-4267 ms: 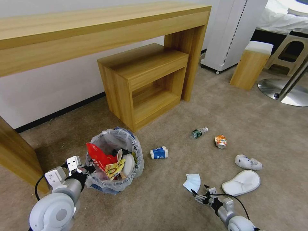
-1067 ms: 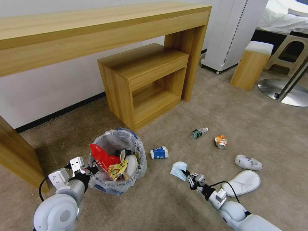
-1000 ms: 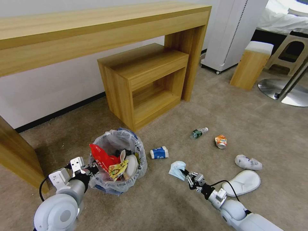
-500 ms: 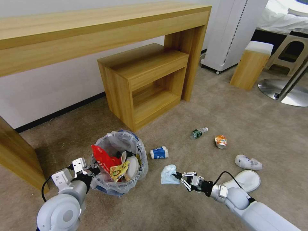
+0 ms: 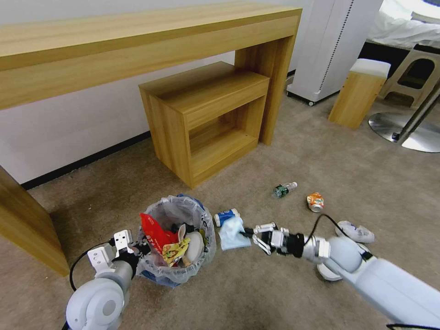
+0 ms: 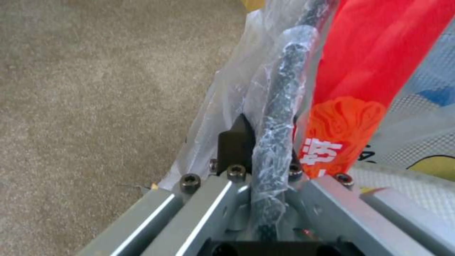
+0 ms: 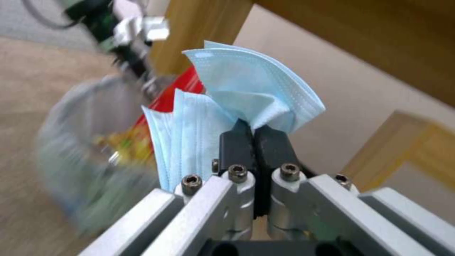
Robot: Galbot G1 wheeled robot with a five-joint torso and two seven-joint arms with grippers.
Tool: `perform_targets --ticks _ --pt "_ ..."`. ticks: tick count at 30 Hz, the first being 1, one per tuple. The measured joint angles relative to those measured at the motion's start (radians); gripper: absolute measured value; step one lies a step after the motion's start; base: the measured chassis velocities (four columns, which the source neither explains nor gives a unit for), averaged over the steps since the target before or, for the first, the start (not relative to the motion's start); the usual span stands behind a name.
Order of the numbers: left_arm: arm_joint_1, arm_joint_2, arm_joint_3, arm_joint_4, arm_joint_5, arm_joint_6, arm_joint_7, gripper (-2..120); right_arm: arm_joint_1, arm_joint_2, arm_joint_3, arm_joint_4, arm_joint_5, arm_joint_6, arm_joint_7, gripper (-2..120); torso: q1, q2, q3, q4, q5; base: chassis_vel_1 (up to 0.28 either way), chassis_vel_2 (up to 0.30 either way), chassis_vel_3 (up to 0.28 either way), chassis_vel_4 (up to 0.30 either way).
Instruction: Pick up the trash bin and place the garbage on the floor into it.
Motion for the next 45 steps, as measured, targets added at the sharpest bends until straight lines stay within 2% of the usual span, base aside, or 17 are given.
perform_targets --ticks 5,11,13,16,17,20,25,28,33,40,45 --pt "-0.003 0.000 0.003 0.006 0.002 0.000 0.000 0 0.093 -0.001 -0.069 0.028 0.025 -0.025 0.046 0 0.000 0.000 0.000 -0.0001 0.0001 0.000 0.000 0.000 0.000" --pt "-0.004 0.005 0.006 0.014 0.006 0.000 0.002 0 0.259 0.046 -0.244 0.018 0.064 -0.050 0.106 0 0.000 0.000 0.000 -0.0001 0.0001 0.000 0.000 0.000 0.000" --pt "-0.004 0.005 0.007 0.015 0.006 0.000 0.002 0 0.269 0.050 -0.257 0.016 0.068 -0.050 0.108 0 0.000 0.000 0.000 -0.0001 0.0001 0.000 0.000 0.000 0.000" --pt "-0.004 0.008 0.005 0.018 0.007 0.000 0.003 0 0.379 0.103 -0.392 -0.012 0.089 -0.054 0.122 0 0.000 0.000 0.000 0.0000 -0.0001 0.000 0.000 0.000 0.000" --pt "-0.004 0.008 0.005 0.018 0.007 0.000 0.003 0 0.379 0.103 -0.392 -0.012 0.089 -0.054 0.122 0 0.000 0.000 0.000 0.0000 -0.0001 0.000 0.000 0.000 0.000" --pt "-0.003 0.010 -0.003 0.016 0.004 0.000 0.004 0 0.472 0.153 -0.484 -0.040 0.100 -0.055 0.124 0 0.000 0.000 0.000 0.0001 -0.0002 0.000 0.000 0.000 0.000" --pt "-0.001 0.009 -0.020 -0.006 -0.034 0.010 -0.019 0 0.528 0.183 -0.537 -0.062 0.108 -0.048 0.124 0 0.000 0.000 0.000 0.0000 -0.0001 0.000 0.000 0.000 0.000" --pt "-0.001 0.011 -0.037 -0.042 -0.097 0.030 -0.056 0 0.551 0.200 -0.559 -0.077 0.111 -0.043 0.123 0 0.000 0.000 0.000 0.0000 -0.0001 0.000 0.000 0.000 0.000" --pt "-0.003 0.016 -0.050 -0.073 -0.150 0.043 -0.090 0 0.560 0.203 -0.568 -0.081 0.114 -0.042 0.122 0 0.000 0.000 0.000 -0.0001 0.0003 0.000 0.000 0.000 0.000" --pt "-0.008 0.031 -0.053 -0.119 -0.308 0.073 -0.192 0 0.578 0.204 -0.586 -0.087 0.114 -0.035 0.116 0 0.000 0.000 0.000 -0.0001 0.0001 0.000 0.000 0.000 0.000" --pt "-0.009 0.040 -0.054 -0.129 -0.346 0.076 -0.218 0 0.589 0.207 -0.597 -0.090 0.115 -0.034 0.116 0 0.000 0.000 0.000 -0.0001 0.0001 0.000 0.000 0.000 0.000"
